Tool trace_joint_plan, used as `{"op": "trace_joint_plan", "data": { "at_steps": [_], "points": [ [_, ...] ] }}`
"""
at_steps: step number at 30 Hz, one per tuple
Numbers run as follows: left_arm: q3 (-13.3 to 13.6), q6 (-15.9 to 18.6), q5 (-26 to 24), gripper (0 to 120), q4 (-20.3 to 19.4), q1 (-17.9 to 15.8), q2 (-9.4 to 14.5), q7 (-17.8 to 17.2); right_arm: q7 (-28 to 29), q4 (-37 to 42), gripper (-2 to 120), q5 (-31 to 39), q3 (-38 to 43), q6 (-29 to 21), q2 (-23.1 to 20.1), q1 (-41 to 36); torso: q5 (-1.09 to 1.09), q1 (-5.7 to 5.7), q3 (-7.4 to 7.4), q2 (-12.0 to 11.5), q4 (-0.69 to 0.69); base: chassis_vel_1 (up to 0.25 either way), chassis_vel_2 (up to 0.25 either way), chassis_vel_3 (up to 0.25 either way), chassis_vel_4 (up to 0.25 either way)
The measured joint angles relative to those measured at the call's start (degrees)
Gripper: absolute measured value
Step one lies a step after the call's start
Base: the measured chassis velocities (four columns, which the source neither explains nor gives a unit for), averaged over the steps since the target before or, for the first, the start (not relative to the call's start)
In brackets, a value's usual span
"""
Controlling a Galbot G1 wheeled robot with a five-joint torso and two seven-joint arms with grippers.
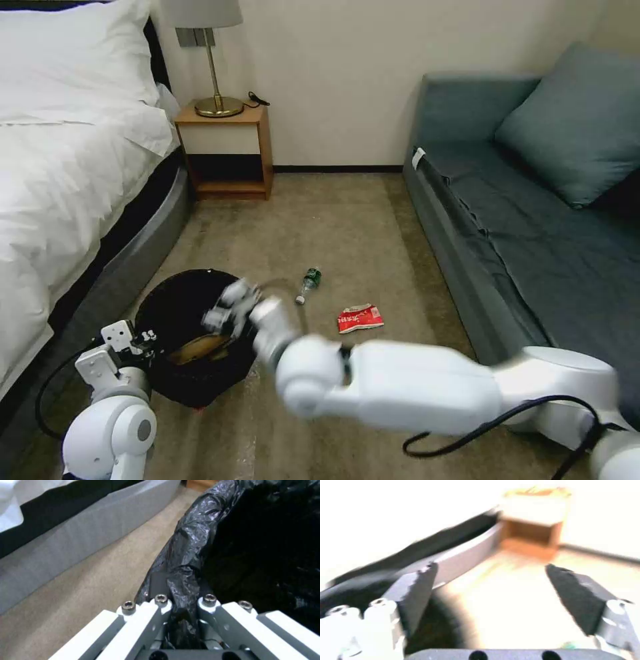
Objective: Pick up the trash bin, then pick up the garbage on the floor and place it into the trash bin.
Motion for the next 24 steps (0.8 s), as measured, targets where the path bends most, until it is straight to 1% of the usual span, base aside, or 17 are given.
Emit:
{"op": "trace_joint_plan", "data": {
  "at_steps": [3,4,5,6,8,9,10,11,12,13,15,16,18,19,22,23,24],
  "points": [
    [-0.05,-1.23,-0.30,3,0.00,0.02,0.34,1.30,-4.92,5.13,99,-7.84,11.62,2.79,-7.04,-8.93,0.03,0.00,0.00,0.00,-0.04,0.000,0.000,0.000,0.000],
    [-0.02,-1.66,-0.33,3,0.01,0.01,0.44,1.80,-6.97,8.17,99,-11.93,18.24,3.61,-9.56,-14.26,0.02,0.00,0.00,0.00,-0.04,0.000,0.000,0.000,0.000],
    [-0.02,-1.66,-0.33,3,0.01,0.01,0.44,1.80,-6.97,8.17,99,-11.93,18.24,3.61,-9.56,-14.26,0.02,0.00,0.00,0.00,-0.04,0.000,0.000,0.000,0.000],
    [0.02,-1.94,-0.33,3,0.09,0.01,0.50,2.06,-8.08,10.02,100,-14.05,22.06,4.01,-10.73,-17.63,0.03,0.00,0.00,0.00,-0.02,0.000,0.000,0.000,0.000],
    [0.08,-2.74,-0.23,3,0.46,-0.06,0.65,2.91,-10.33,14.90,100,-20.98,34.02,5.02,-13.25,-29.93,0.01,0.00,-0.01,0.01,-0.01,0.000,0.000,0.000,0.000],
    [0.08,-2.74,-0.23,3,0.46,-0.06,0.65,2.91,-10.33,14.90,100,-20.98,34.02,5.02,-13.25,-29.93,0.01,0.00,-0.01,0.01,-0.01,0.000,0.000,0.000,0.000],
    [0.07,-2.92,-0.21,3,0.52,-0.10,0.65,3.07,-10.60,15.92,100,-22.82,36.64,5.65,-13.41,-33.37,0.01,-0.01,-0.01,0.01,-0.03,0.000,0.000,0.000,0.000],
    [0.06,-3.17,-0.20,3,0.55,-0.16,0.65,3.30,-10.61,17.06,100,-25.03,40.04,6.55,-13.36,-37.74,0.03,0.00,-0.01,0.01,-0.05,0.000,0.000,0.000,0.000],
    [0.04,-3.28,-0.20,3,0.56,-0.17,0.65,3.40,-10.62,17.51,100,-25.77,41.35,6.83,-13.23,-39.35,0.03,0.00,-0.01,0.01,-0.04,0.000,0.000,0.000,0.000],
    [-0.11,-3.51,-0.20,3,0.58,-0.18,0.67,3.70,-10.62,19.19,100,-28.71,46.19,7.53,-12.28,-45.42,0.01,-0.01,-0.01,0.02,-0.03,0.000,0.000,0.000,0.000],
    [-0.24,-3.60,-0.20,3,0.59,-0.17,0.67,3.83,-10.56,19.72,100,-30.07,47.71,7.80,-11.75,-47.79,-0.02,-0.01,-0.01,0.01,-0.01,0.000,0.000,0.000,0.000],
    [-0.79,-3.70,-0.16,3,0.60,-0.12,0.68,3.91,-10.42,20.96,100,-34.39,50.68,8.62,-10.24,-54.41,0.01,-0.01,-0.01,0.01,-0.02,0.000,0.000,0.000,0.000],
    [-1.32,-3.74,-0.09,3,0.60,0.02,0.72,3.92,-10.05,21.97,100,-39.66,52.78,9.64,-8.02,-61.01,-0.01,-0.01,-0.01,0.01,-0.02,0.000,0.000,0.000,0.000],
    [-1.32,-3.74,-0.09,3,0.60,0.02,0.72,3.92,-10.05,21.97,100,-39.66,52.78,9.64,-8.02,-61.01,-0.01,-0.01,-0.01,0.01,-0.02,0.000,0.000,0.000,0.000],
    [-2.00,-3.74,0.07,3,0.45,0.15,0.21,3.94,-10.66,22.37,100,-47.61,54.66,12.59,-3.19,-68.17,-0.01,-0.01,-0.01,0.02,-0.01,0.000,0.000,0.000,0.000],
    [-2.00,-3.74,0.07,3,0.45,0.15,0.21,3.94,-10.66,22.37,100,-47.61,54.66,12.59,-3.19,-68.17,-0.01,-0.01,-0.01,0.02,-0.01,0.000,0.000,0.000,0.000],
    [-2.12,-3.74,0.22,3,0.45,0.20,0.03,3.93,-10.88,22.40,100,-49.22,54.72,13.34,-1.25,-69.73,0.00,-0.01,-0.01,0.02,-0.01,0.000,0.000,0.000,0.000]
  ]
}}
